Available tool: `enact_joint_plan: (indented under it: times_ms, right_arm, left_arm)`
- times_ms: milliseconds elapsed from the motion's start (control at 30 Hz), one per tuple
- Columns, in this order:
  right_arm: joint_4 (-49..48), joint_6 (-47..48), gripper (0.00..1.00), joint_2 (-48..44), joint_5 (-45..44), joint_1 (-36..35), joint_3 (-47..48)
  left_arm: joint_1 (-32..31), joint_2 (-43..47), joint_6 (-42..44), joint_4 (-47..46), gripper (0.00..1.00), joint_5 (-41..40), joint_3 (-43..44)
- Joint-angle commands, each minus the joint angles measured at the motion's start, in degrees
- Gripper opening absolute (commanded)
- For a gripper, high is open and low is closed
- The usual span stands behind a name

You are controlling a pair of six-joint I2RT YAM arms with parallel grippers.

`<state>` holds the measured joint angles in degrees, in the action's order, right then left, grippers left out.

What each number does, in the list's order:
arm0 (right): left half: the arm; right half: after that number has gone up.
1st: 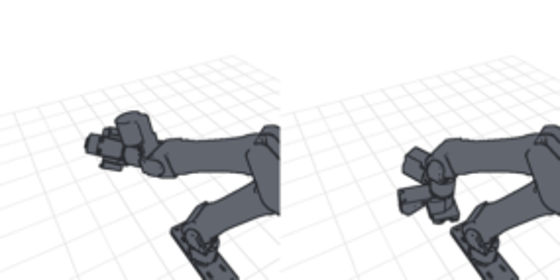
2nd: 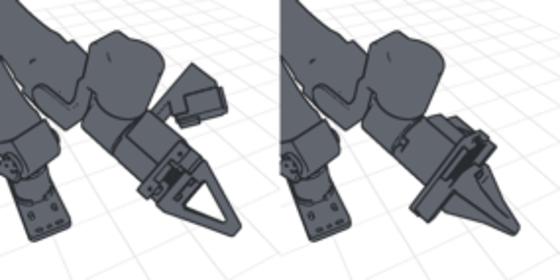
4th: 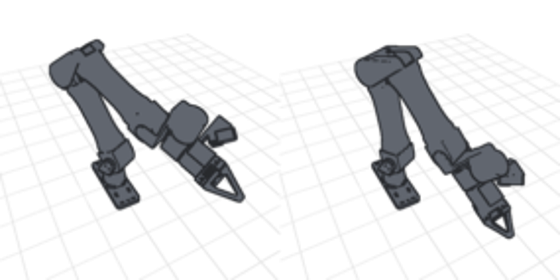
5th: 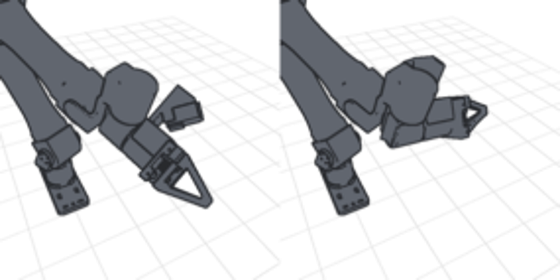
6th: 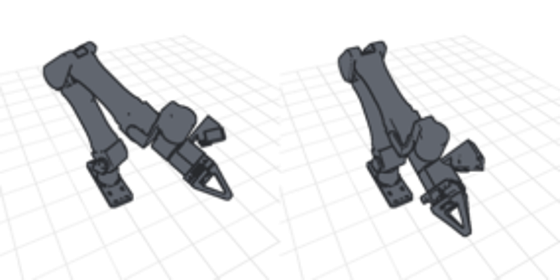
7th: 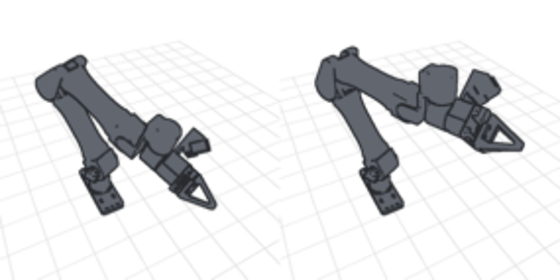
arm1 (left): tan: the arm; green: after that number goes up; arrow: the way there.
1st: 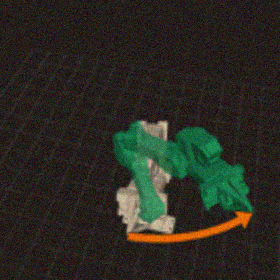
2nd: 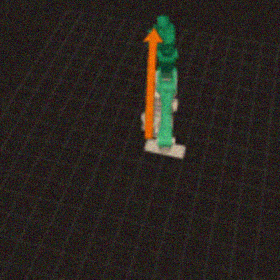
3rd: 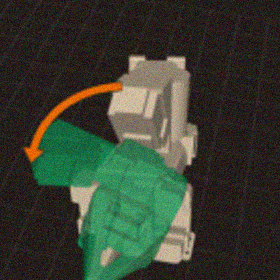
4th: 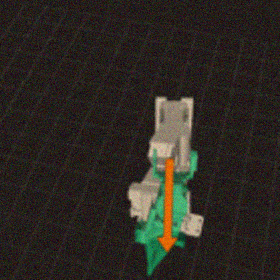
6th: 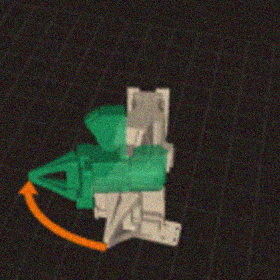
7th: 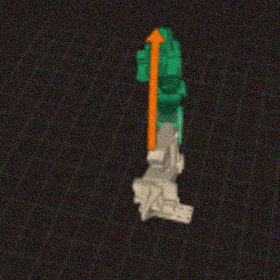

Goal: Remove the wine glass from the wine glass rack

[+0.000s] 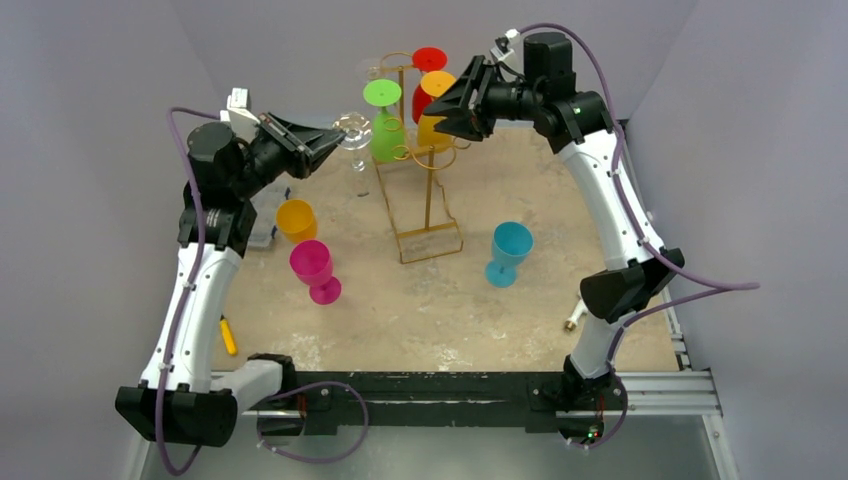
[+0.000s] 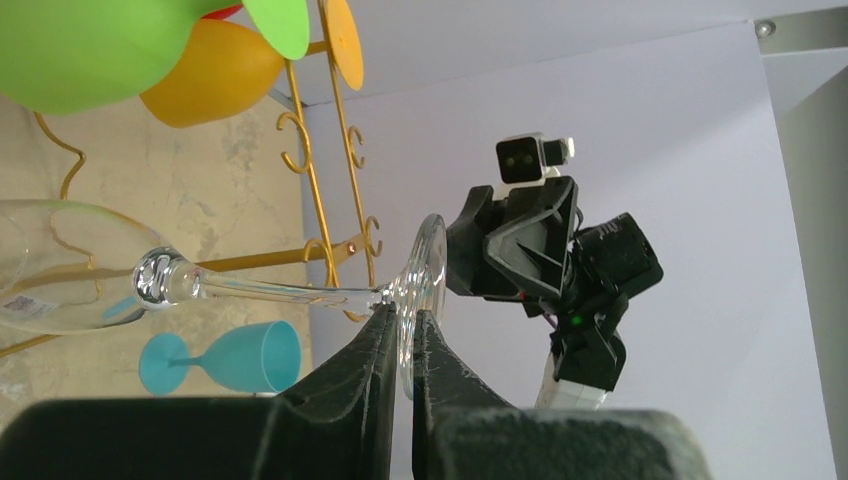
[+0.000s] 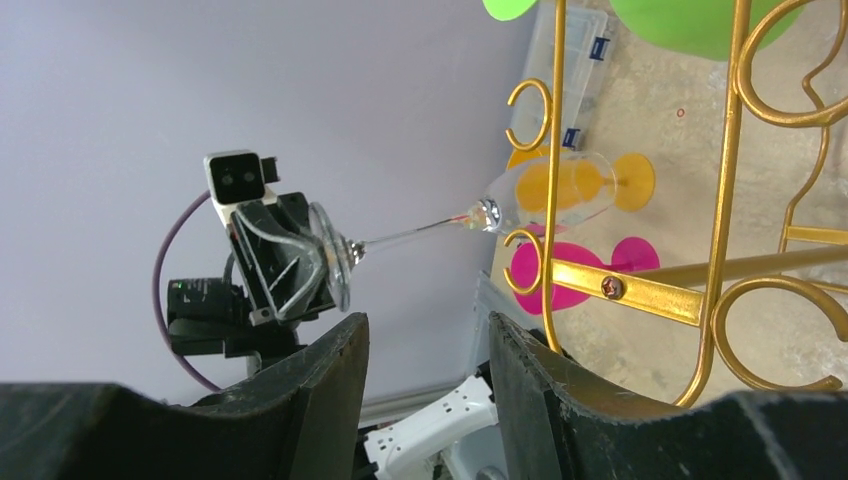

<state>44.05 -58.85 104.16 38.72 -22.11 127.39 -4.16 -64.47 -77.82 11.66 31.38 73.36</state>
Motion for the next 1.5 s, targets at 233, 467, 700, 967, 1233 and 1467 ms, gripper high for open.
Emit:
enact_joint_plan:
  times_ms: [233, 467, 700, 967, 1233, 1467]
  right_arm:
    - [6.71, -1.34, 0.51, -0.78, 3.5, -0.04, 5.56]
    - [6.11, -1.62, 0.53, -2.1, 5.22, -0.32, 1.8]
    - [2.42, -4.37, 0.56, -1.84, 6.45, -1.38, 1.17]
    - [2.48, -7.04, 0.6, -0.54, 6.77, -5.1, 2.6]
    - [3.26, -10.53, 0.67, -0.84, 6.11, -9.05, 0.8]
    - [1.89, -14.96, 0.67, 0.61, 5.53, -13.27, 0.84]
  left_arm:
    - [0.45, 5.9, 9.53, -0.34, 0.0, 5.39, 1.56]
    - [0.4, 6.63, 11.41, -1.42, 0.0, 9.53, 2.29]
    - [0.38, 8.31, 15.72, 1.22, 0.0, 11.59, 4.28]
    - [0.37, 9.54, 22.35, 4.63, 0.0, 12.51, 6.87]
    - [0.21, 11.66, 27.9, 2.18, 0.0, 12.75, 4.12]
    - [-0.88, 14.11, 30.35, -5.7, 0.0, 12.35, 0.41]
